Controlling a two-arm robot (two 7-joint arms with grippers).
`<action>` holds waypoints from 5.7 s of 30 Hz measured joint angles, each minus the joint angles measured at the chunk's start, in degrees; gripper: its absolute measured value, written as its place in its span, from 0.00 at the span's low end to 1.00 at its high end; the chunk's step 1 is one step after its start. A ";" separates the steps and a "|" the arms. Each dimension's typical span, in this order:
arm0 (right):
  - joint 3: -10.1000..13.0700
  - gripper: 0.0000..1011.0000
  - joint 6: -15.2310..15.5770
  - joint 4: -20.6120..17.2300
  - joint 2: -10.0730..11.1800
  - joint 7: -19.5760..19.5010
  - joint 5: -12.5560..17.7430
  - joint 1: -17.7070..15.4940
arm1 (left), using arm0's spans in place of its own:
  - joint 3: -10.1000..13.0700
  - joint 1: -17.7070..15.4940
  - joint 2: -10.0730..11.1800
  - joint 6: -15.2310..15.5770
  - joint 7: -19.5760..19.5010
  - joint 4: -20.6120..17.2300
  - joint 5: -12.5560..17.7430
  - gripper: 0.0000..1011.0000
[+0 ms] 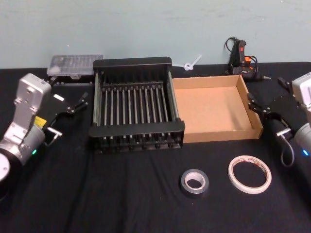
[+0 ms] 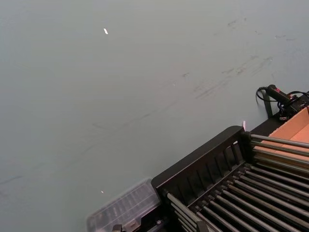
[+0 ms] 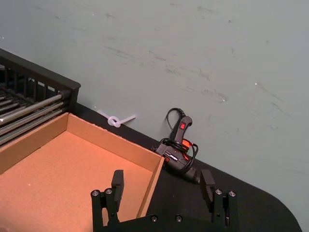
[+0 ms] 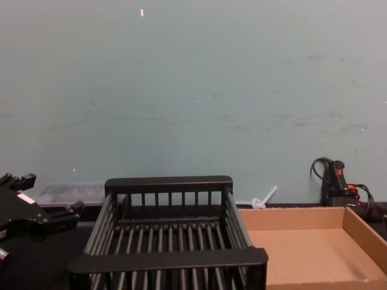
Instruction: Pick up the white tape and place it into the black box , Pick up the silver tape and place it into the brown box.
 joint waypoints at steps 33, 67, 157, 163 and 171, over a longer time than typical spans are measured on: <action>14.95 0.99 12.21 -21.91 10.53 10.72 15.25 -22.89 | 0.00 0.00 0.00 0.00 0.00 0.00 0.00 0.99; 11.67 0.99 19.96 -15.00 4.77 15.80 11.08 -18.92 | 0.00 0.00 0.00 0.00 0.00 0.00 0.00 0.99; 12.90 0.35 23.12 -13.15 0.89 19.90 7.37 -18.36 | 0.00 0.00 0.00 0.00 0.00 0.00 0.00 0.99; 12.90 0.17 23.12 -13.15 0.89 19.90 7.39 -18.36 | 0.00 0.00 0.00 0.00 0.00 0.00 0.00 0.99; 12.90 0.09 23.12 -13.15 0.89 19.90 7.41 -18.36 | 0.00 0.00 0.00 0.00 0.00 0.00 0.00 0.99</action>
